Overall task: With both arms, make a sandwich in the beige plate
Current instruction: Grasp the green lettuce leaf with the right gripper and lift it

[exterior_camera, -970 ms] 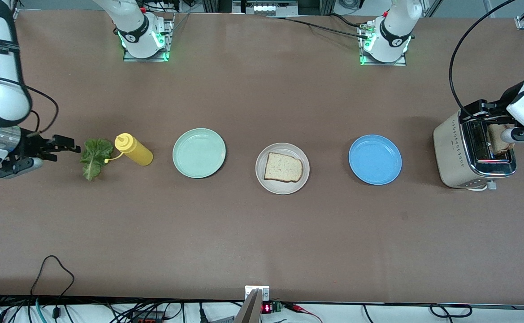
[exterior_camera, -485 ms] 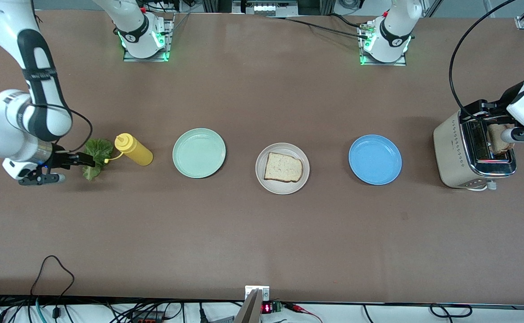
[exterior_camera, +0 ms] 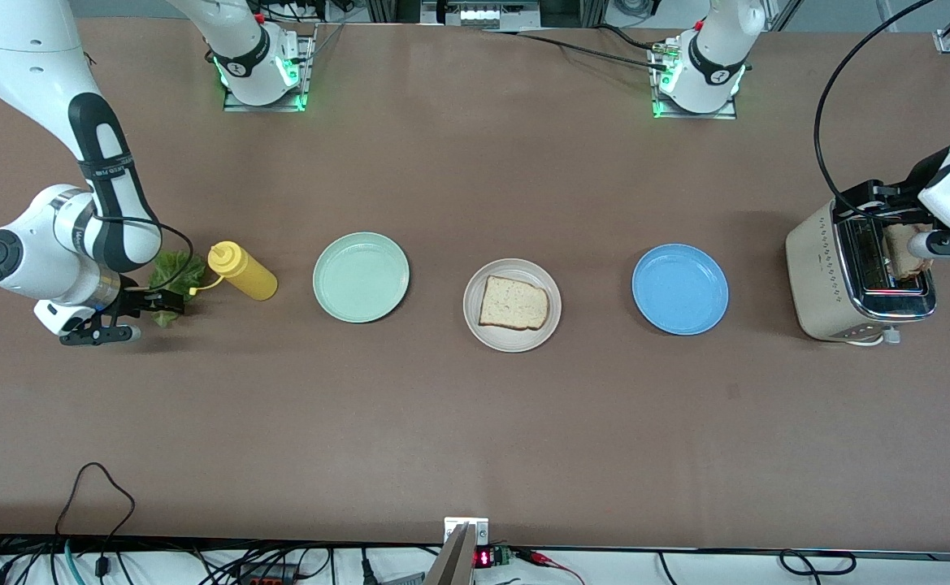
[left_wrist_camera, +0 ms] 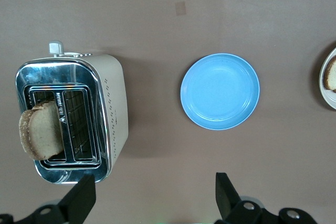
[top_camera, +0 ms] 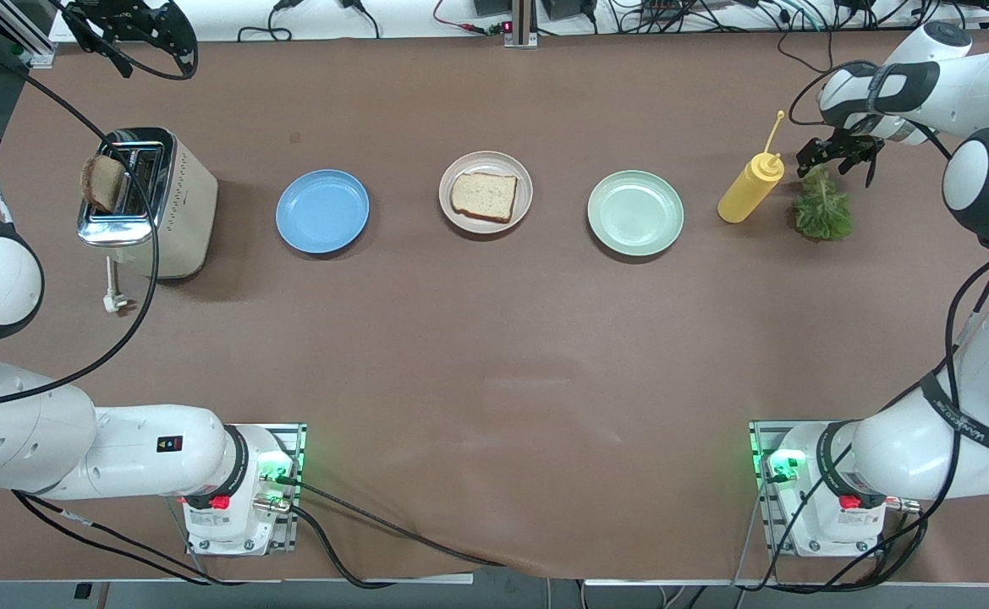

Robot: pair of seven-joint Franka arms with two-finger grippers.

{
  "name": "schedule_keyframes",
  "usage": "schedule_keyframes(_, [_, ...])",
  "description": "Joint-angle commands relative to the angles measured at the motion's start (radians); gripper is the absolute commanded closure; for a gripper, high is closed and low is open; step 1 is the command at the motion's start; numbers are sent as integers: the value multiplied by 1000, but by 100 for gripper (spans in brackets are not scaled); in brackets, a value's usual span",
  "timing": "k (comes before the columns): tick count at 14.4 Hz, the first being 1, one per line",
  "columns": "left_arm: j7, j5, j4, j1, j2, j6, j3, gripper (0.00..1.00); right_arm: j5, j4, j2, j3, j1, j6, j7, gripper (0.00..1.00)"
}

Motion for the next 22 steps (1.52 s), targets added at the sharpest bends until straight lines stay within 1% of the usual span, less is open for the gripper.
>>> schedule_keyframes(1, [8, -13, 29, 1, 10, -24, 0, 0, -20, -1, 4, -5, 4, 10, 3, 35])
schedule_keyframes(3, [10, -13, 29, 1, 10, -24, 0, 0, -20, 1, 8, -5, 4, 10, 3, 61])
schedule_keyframes(4, [10, -13, 29, 1, 10, -24, 0, 0, -20, 1, 8, -5, 4, 10, 2, 71])
schedule_keyframes(5, [10, -13, 29, 1, 9, -24, 0, 0, -21, 2, 8, -5, 3, 11, -3, 80])
schedule_keyframes(7, [10, -13, 29, 1, 9, -24, 0, 0, -23, 10, 8, -6, 4, 10, -18, 95])
schedule_keyframes(8, [10, -13, 29, 1, 9, -24, 0, 0, -32, 13, 4, -8, 11, 10, -24, 100])
schedule_keyframes(11, [10, -13, 29, 1, 9, -24, 0, 0, -66, 24, -40, -12, 14, -2, -44, 100])
schedule_keyframes(15, [10, -13, 29, 1, 9, -24, 0, 0, -67, 39, -143, -12, 14, -41, -90, 100])
schedule_keyframes(17, [10, -13, 29, 1, 9, -24, 0, 0, -77, 112, -175, -12, 15, -164, -148, 100])
schedule_keyframes(20, [10, -13, 29, 1, 9, -24, 0, 0, -86, 287, -184, -6, 17, -414, -217, 100])
schedule_keyframes(22, [16, -13, 28, 4, 10, -25, 1, 0, -142, 404, -184, -3, 44, -551, -369, 100])
